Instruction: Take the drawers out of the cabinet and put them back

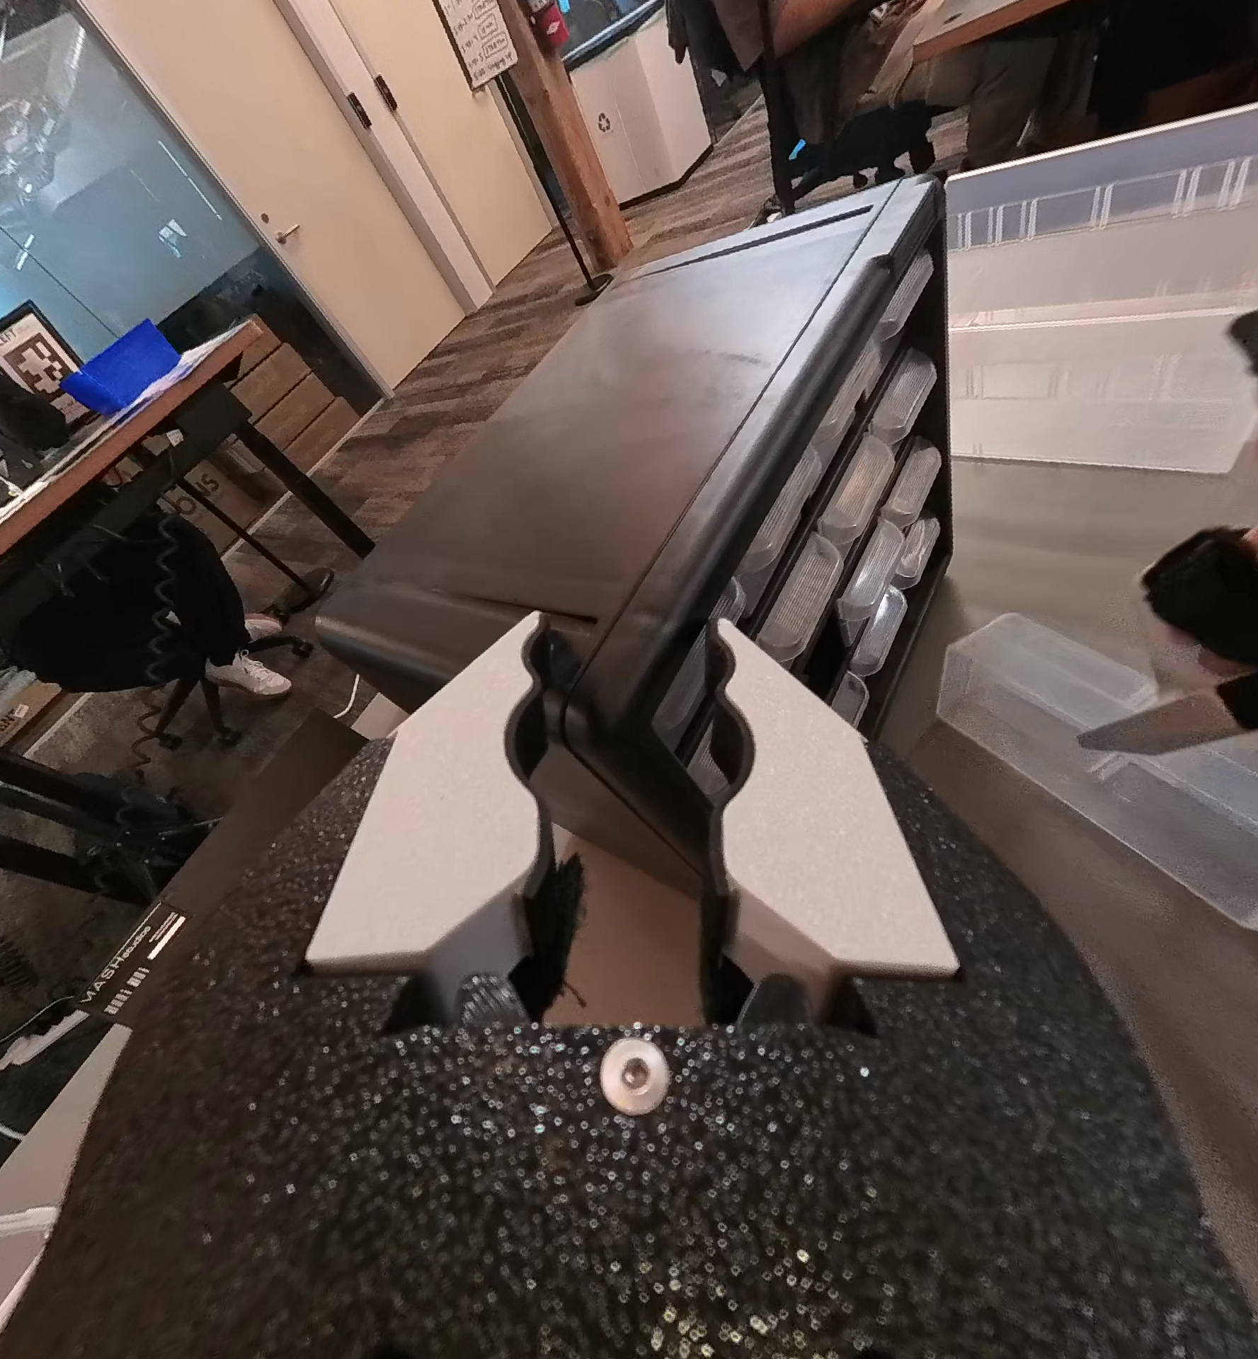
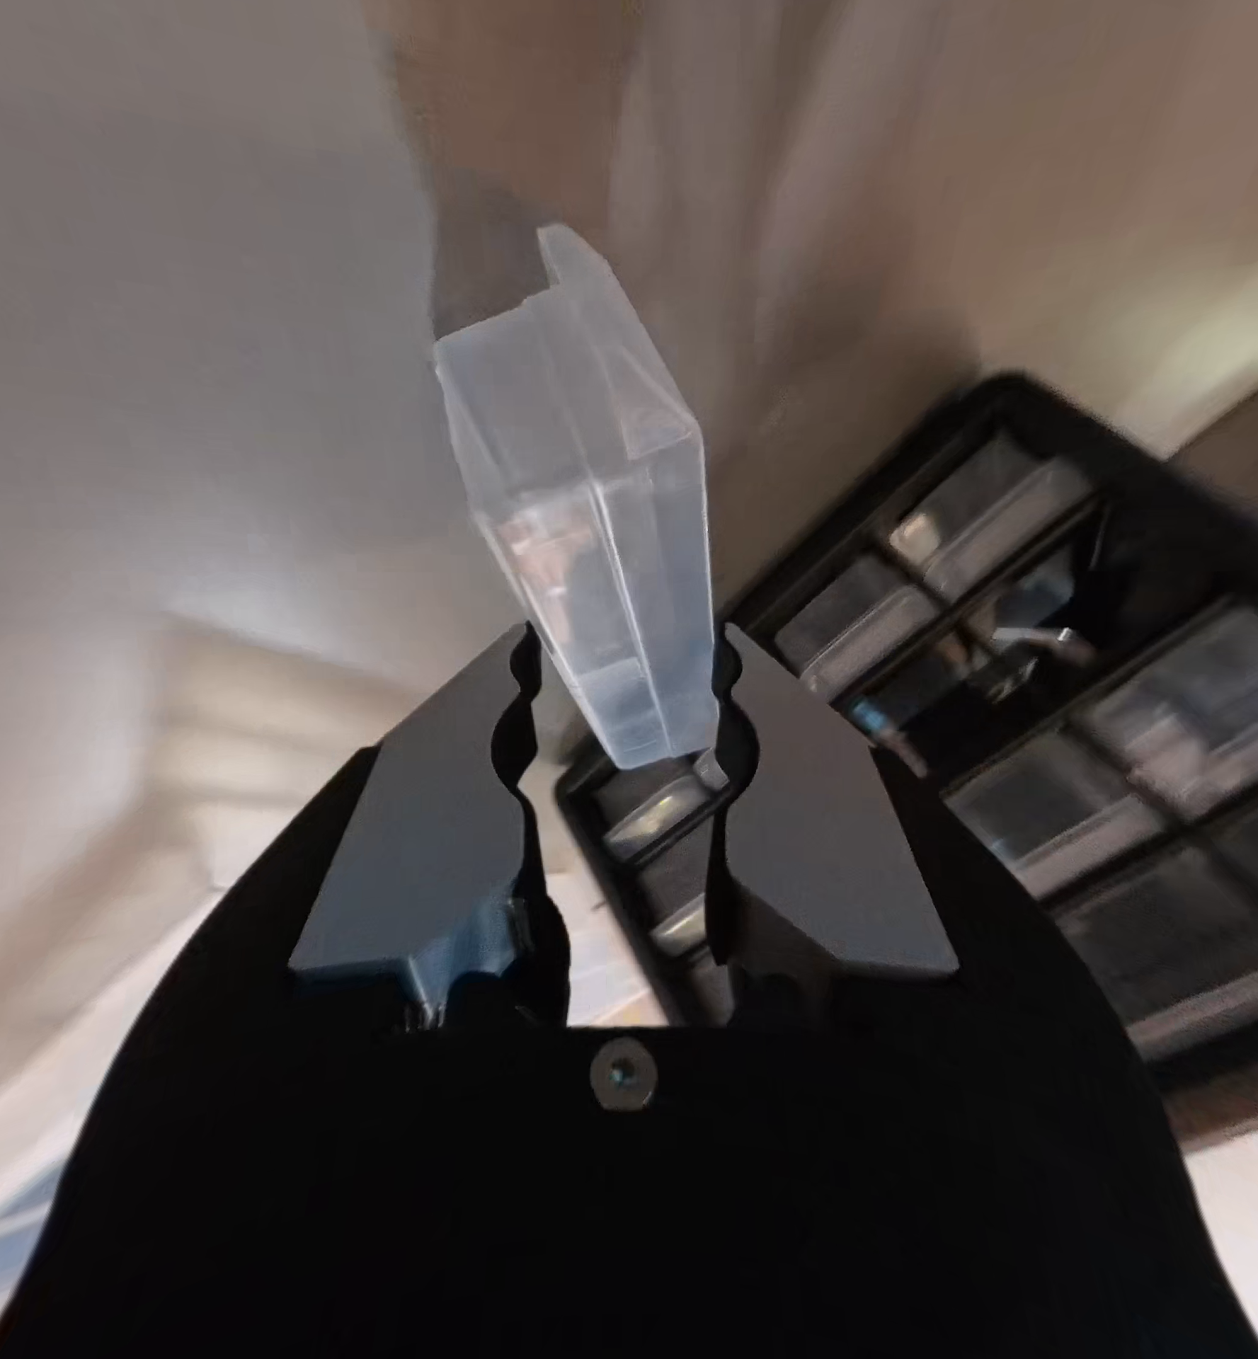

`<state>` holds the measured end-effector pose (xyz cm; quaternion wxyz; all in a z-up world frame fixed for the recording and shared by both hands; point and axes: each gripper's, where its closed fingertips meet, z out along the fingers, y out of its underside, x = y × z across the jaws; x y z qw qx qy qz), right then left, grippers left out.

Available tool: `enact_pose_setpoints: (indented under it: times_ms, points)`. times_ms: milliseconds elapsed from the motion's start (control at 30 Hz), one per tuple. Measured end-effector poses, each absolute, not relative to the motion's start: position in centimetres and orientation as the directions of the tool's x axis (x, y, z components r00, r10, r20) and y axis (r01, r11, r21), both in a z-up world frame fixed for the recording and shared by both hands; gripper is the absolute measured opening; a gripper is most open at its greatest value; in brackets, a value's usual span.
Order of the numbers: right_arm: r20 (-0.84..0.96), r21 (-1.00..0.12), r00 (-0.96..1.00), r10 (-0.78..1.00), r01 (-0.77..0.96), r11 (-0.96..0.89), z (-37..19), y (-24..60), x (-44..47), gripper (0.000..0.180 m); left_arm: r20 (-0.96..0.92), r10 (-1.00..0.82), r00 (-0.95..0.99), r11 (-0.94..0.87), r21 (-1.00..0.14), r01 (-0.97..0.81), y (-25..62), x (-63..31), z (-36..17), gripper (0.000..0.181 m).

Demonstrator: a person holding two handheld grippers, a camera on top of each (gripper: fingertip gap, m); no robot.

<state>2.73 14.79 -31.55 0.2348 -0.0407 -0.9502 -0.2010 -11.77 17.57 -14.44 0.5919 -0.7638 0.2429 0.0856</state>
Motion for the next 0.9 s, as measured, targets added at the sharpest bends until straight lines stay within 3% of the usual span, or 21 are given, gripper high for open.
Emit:
enact_pose_setpoints:
  times_ms: [167, 367, 500, 633, 733, 900]
  points:
    - [0.65, 0.23, -0.674, 0.349, 0.613, 0.755, -31.4, 14.8, 4.1, 0.046, -0.413, -0.272, 0.869, -0.177, -0.866, -0.467, 17.5, -11.8, -14.4, 0.039]
    - [0.776, 0.127, -0.45, 0.442, 0.798, 0.589, -31.5, 13.8, 5.0, 0.046, -0.412, -0.272, 0.87, -0.178, -0.867, -0.466, 17.5, -11.7, -14.4, 0.039]
    - [0.752, 0.033, -0.379, 0.54, 0.839, 0.544, -31.7, 12.7, 5.9, 0.044, -0.411, -0.273, 0.87, -0.176, -0.868, -0.465, 17.5, -11.8, -14.4, 0.039]
    - [0.721, 0.034, -0.398, 0.567, 0.838, 0.544, -32.7, 12.4, 6.7, 0.045, -0.409, -0.274, 0.87, -0.175, -0.869, -0.464, 17.5, -11.8, -14.4, 0.039]
    - [0.665, 0.02, -0.45, 0.596, 0.809, 0.588, -33.4, 11.7, 6.7, 0.06, -0.409, -0.274, 0.87, -0.175, -0.869, -0.464, 17.5, -11.8, -14.4, 0.039]
    - [0.479, -0.212, -0.518, 0.709, 0.715, 0.666, -31.8, 10.8, 4.8, 0.085, -0.408, -0.275, 0.871, -0.174, -0.87, -0.462, 17.5, -11.8, -14.4, 0.039]
